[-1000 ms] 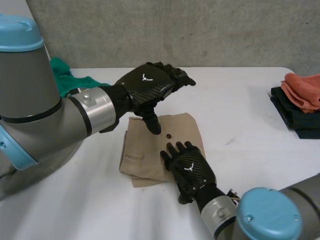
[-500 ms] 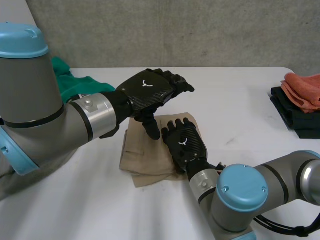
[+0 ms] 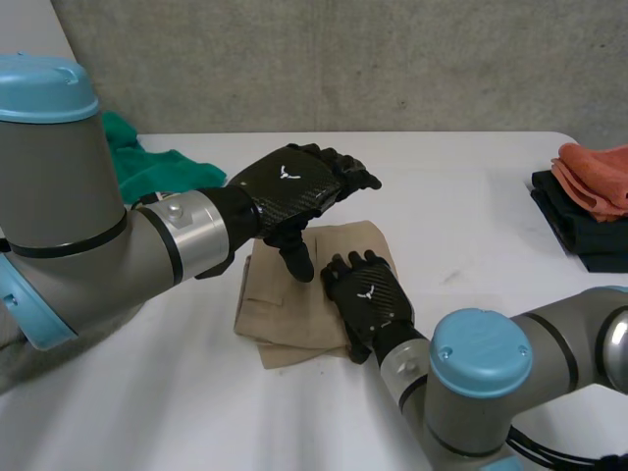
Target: Fold the laundry.
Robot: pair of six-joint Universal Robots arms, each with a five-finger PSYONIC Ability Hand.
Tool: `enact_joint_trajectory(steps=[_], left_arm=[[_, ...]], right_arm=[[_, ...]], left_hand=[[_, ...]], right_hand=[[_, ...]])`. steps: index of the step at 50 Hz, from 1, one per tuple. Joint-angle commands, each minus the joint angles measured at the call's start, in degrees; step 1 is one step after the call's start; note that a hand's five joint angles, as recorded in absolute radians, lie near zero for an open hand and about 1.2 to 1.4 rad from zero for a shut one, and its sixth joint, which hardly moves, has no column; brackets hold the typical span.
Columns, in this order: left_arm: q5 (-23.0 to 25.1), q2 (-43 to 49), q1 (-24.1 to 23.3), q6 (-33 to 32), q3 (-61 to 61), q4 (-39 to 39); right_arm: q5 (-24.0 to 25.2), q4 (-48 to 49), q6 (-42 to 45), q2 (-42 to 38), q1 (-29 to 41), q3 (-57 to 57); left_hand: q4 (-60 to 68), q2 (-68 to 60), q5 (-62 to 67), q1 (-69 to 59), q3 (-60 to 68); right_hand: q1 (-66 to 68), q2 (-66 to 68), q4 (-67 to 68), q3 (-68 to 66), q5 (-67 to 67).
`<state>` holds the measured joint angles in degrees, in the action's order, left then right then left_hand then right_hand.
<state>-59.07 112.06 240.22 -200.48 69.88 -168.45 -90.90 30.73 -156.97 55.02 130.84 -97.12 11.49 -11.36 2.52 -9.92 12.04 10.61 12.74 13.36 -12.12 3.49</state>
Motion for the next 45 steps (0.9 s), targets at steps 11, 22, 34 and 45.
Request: enact_joint_trajectory(steps=[11, 22, 34, 45], left_arm=[[0.1, 0.0, 0.1, 0.0, 0.6, 0.0], [-0.1, -0.1, 0.1, 0.1, 0.6, 0.0], [-0.1, -1.4, 1.0, 0.2, 0.5, 0.0], [-0.2, -3.3, 2.4, 0.5, 0.5, -1.1]], right_arm=[[-0.2, 0.5, 0.8, -5.1, 0.0, 7.5], [0.5, 0.3, 0.7, -7.6, 0.0, 11.9], [0.8, -0.7, 0.3, -6.6, -6.3, 15.2], [10.3, -3.6, 0.5, -3.4, -18.9, 20.7]], left_hand=[[1.3, -1.4, 0.2, -2.8, 0.7], [1.3, -1.4, 0.2, -2.8, 0.7], [1.4, -1.5, 0.4, -3.0, 0.9], [1.4, -1.5, 0.4, -3.0, 0.9]], right_hand=[[16.3, 14.2, 13.5, -14.8, 13.4], [40.8, 38.7, 38.1, -39.3, 37.9], [69.4, 67.3, 66.6, -67.9, 66.5], [69.4, 67.3, 66.6, -67.9, 66.5]])
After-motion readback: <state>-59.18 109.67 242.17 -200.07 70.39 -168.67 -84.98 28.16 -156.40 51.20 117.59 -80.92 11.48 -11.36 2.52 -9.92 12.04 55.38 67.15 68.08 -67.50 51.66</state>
